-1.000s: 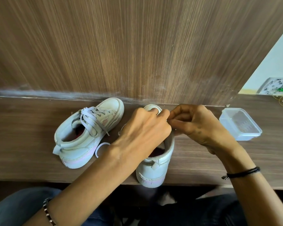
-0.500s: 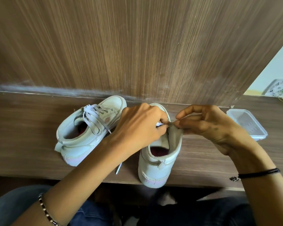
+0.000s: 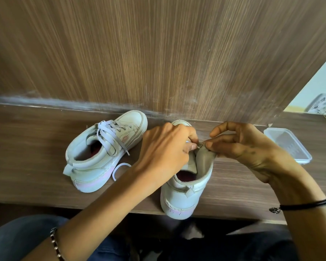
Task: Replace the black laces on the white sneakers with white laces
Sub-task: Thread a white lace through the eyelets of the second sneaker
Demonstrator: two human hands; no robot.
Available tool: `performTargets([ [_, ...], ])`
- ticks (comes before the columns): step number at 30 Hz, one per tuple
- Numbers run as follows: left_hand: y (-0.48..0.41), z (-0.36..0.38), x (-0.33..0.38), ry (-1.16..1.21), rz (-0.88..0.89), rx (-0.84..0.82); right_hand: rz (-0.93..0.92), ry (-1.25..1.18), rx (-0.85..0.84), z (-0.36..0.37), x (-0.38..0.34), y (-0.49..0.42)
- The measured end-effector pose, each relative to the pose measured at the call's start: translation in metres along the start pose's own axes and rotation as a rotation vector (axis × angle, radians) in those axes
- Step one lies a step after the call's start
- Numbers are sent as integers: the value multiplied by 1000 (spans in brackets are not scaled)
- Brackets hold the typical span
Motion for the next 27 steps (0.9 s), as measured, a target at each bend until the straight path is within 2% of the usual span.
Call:
performTargets([
  [11, 3, -1, 7, -41, 41, 77, 6, -3, 1, 0, 0, 0],
  [17, 1, 6, 9, -211, 156, 163, -12, 30, 20, 5, -1, -1],
  [19, -1, 4, 11, -292, 164, 98, -11, 44, 30, 6, -1, -1],
  [27, -4, 6, 9, -396, 170, 34, -2, 66, 63, 10, -1, 0],
])
Point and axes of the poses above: each hand's wrist, its own y-axis away from the middle knuckle, its own z-axis out of the palm, x = y × z, the point moved 1 cm from there along -y, towards the middle knuckle, and after that the axes turned 7 degrees about -z, right-handed, at the moved point
